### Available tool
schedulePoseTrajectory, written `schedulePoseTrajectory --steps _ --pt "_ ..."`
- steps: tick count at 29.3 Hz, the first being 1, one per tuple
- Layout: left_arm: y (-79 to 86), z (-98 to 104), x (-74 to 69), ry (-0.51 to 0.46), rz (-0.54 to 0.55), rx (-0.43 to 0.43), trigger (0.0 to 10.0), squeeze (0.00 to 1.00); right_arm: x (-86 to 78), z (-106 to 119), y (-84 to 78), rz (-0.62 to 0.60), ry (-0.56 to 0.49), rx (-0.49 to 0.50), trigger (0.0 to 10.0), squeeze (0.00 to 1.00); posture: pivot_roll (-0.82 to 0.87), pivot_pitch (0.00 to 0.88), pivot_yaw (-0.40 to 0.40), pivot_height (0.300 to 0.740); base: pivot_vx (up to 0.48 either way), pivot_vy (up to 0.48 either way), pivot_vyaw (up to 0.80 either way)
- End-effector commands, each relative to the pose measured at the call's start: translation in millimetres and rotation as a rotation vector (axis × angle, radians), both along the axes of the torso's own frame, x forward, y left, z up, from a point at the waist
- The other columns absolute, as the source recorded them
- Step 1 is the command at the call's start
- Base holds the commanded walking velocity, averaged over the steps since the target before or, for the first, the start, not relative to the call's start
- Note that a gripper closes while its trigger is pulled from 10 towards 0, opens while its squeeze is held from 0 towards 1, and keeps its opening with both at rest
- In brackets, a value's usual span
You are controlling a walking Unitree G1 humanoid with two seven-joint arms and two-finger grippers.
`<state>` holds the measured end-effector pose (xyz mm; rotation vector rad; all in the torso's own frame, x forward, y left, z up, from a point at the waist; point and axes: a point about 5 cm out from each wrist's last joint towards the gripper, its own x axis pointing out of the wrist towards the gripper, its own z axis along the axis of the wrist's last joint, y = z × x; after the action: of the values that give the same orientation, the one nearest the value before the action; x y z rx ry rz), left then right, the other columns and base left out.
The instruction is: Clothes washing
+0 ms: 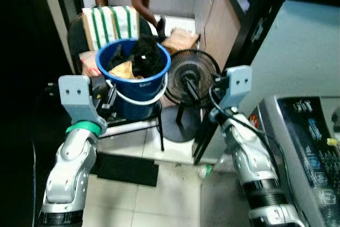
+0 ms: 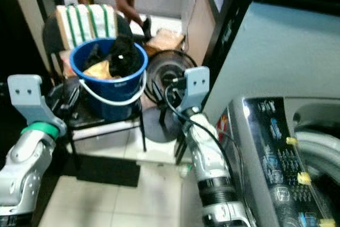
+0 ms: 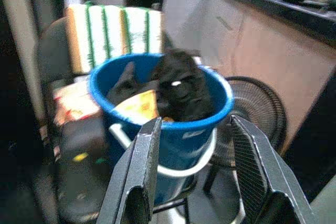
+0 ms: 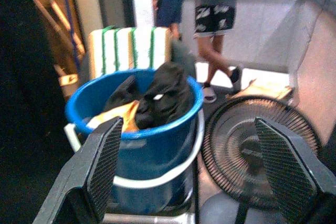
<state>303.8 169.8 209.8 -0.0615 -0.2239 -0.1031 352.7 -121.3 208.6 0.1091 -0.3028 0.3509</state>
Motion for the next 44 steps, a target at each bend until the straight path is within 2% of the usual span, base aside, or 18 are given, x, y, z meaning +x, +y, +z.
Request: schedulePoseTrajectory --steps 1,3,9,12,15,18,25,44 --pt "3.0 -6 -0.7 0.029 0.007 0.015 10.0 0.00 -0.9 -4 3.1 0.012 0.014 -0.001 10.0 0.00 0.10 0.036 -0.030 0.740 0.394 0.000 0.00" --pt "3.4 -6 -0.6 0.029 0.007 0.018 10.0 0.00 -0.6 -4 3.5 0.012 0.015 -0.001 10.0 0.00 0.10 0.036 -0.030 0.740 0.394 0.000 0.00" --pt "10.3 -4 0.7 0.045 -0.008 0.056 10.0 0.00 -0.6 -5 10.7 0.014 0.014 0.018 10.0 0.00 0.14 0.032 0.036 0.740 0.390 0.000 0.00" --pt "22.6 -3 3.3 0.059 0.006 0.069 10.0 0.00 -2.7 -8 18.2 0.017 0.016 0.035 10.0 0.00 0.15 0.032 0.069 0.740 0.390 0.000 0.00" --pt "27.3 -1 6.4 0.062 0.018 0.078 10.0 0.00 -3.8 -11 19.9 0.019 0.023 0.034 10.0 0.00 0.15 0.035 0.072 0.740 0.390 0.000 0.00" --pt "26.0 0 7.1 0.057 0.010 0.091 10.0 0.00 -4.0 -11 19.8 0.020 0.031 0.044 10.0 0.00 0.15 0.038 0.072 0.740 0.387 0.000 0.00" --pt "24.9 1 6.8 0.057 0.000 0.088 10.0 0.00 -3.9 -10 14.4 -0.011 0.032 0.063 10.0 0.00 0.14 0.045 0.070 0.740 0.389 0.000 0.80" --pt "21.6 1 9.4 0.049 -0.015 0.075 10.0 0.00 -5.4 -12 13.7 -0.019 0.044 0.049 10.0 0.00 0.12 0.025 0.050 0.740 0.382 0.000 0.00"
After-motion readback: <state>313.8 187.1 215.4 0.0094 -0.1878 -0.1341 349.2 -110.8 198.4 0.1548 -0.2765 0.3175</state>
